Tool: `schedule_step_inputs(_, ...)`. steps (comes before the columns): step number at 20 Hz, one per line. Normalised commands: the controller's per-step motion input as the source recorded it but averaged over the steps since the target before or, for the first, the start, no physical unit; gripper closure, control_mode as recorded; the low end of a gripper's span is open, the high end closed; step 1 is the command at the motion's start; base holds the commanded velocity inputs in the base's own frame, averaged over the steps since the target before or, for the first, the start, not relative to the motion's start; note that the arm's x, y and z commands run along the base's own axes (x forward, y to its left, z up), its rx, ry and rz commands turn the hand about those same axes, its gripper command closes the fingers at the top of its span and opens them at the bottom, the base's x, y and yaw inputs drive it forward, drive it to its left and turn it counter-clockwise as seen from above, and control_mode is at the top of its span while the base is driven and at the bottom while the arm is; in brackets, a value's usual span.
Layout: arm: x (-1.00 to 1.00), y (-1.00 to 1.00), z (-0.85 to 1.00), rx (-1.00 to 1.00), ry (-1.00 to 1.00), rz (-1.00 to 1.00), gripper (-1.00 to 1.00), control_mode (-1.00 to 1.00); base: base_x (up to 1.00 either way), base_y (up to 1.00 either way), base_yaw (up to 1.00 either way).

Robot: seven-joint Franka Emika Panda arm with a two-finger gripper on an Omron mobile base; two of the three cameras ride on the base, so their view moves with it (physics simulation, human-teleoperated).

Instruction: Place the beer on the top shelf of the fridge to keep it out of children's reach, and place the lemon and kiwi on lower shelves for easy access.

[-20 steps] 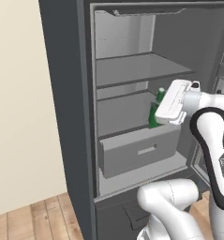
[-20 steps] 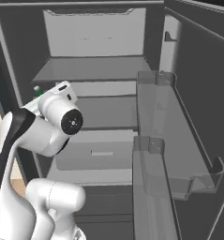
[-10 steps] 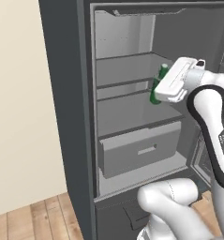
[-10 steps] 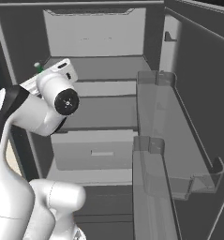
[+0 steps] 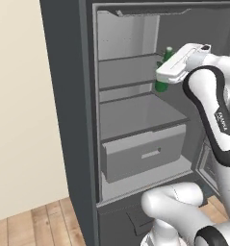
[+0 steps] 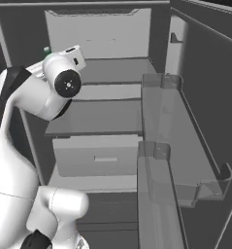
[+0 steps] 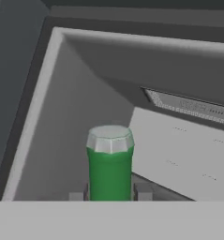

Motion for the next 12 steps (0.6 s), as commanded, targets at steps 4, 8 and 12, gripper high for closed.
schedule_step_inputs(4, 0.5, 0.0, 0.01, 0.12, 0.01, -0.18, 1.0, -1.0, 0.0, 0.0, 0.0)
schedule_step_inputs(8, 0.53, 0.0, 0.0, 0.1, 0.08, -0.16, 1.0, -1.0, 0.0, 0.0, 0.0)
schedule_step_inputs(12, 0.52, 0.0, 0.0, 0.09, 0.14, -0.1, 1.0, -1.0, 0.0, 0.0, 0.0)
